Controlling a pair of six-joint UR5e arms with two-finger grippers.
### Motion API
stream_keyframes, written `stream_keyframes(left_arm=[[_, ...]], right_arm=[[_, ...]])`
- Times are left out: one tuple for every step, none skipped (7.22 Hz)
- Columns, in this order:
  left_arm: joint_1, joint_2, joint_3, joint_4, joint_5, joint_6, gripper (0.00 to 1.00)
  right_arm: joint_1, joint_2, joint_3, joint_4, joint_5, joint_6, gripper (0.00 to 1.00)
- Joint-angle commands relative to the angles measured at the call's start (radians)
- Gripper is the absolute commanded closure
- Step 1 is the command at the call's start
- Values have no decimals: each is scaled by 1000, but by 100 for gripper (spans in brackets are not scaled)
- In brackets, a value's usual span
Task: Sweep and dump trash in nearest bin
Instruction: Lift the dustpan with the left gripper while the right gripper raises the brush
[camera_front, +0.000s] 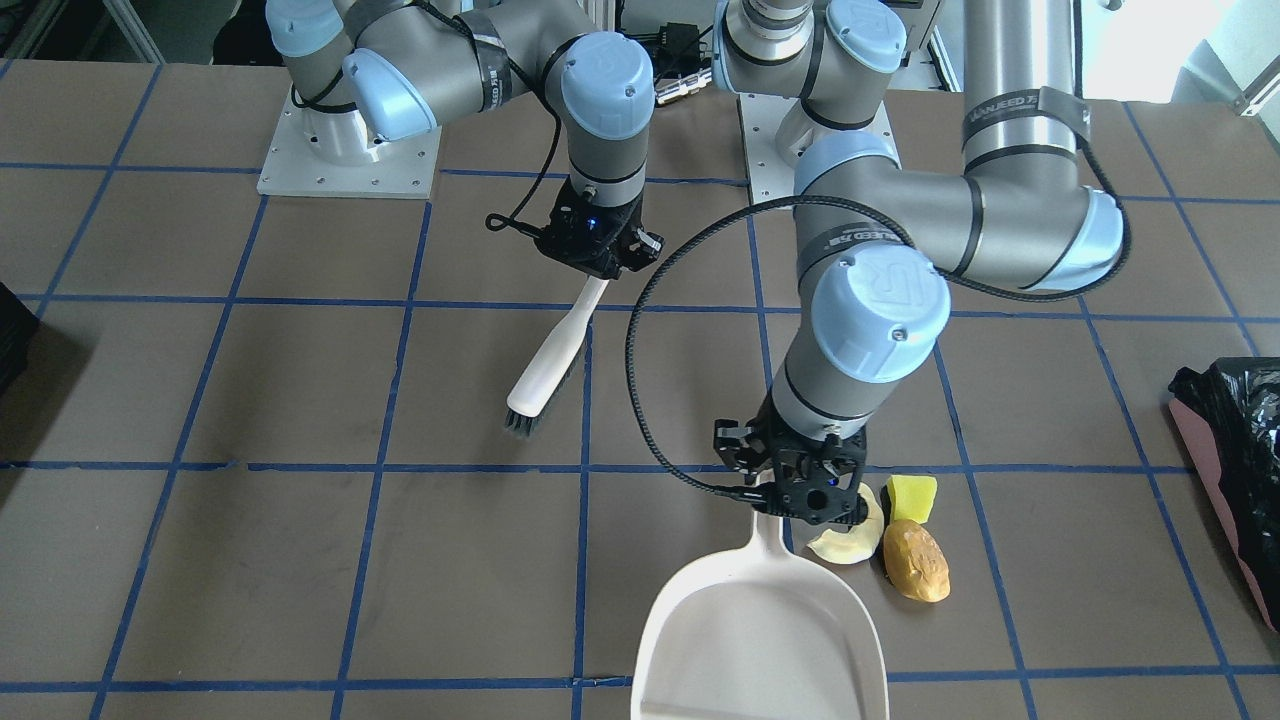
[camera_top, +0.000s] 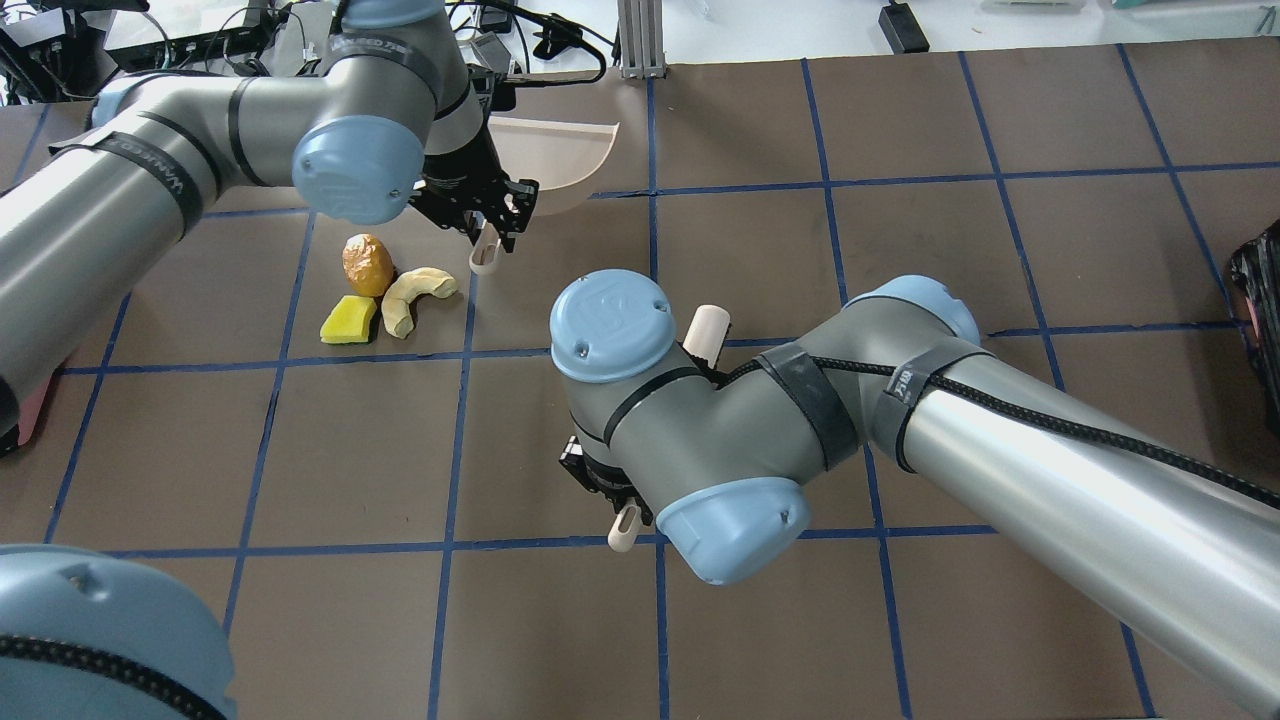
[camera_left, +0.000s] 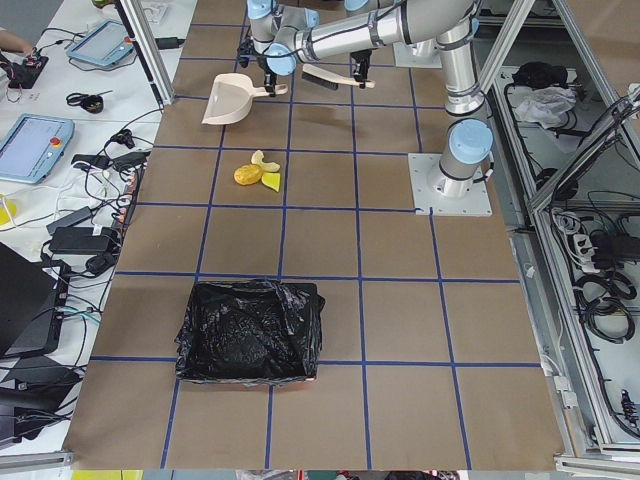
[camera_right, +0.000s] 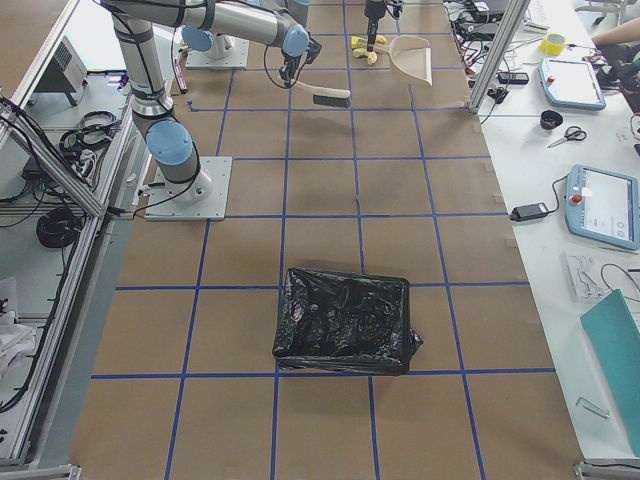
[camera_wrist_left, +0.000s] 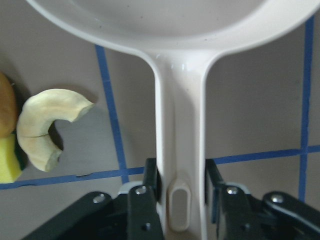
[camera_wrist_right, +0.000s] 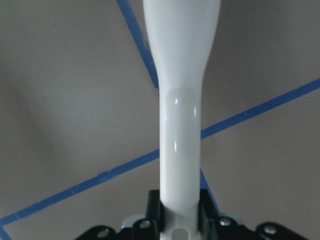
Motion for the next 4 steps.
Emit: stream_keyframes(left_arm=[[92,61,-4,-77,66,210,100],[137,89,-7,-105,68,325,100],[200,106,-13,-117,70,509,100],[252,120,-21,-129,65,591,100]], right_arm=[[2,121,-148,7,10,70,100],[4,152,-184,11,33,126,100],[4,170,-216,11,66,181,100],[10,193,-250,16,67,187,100]])
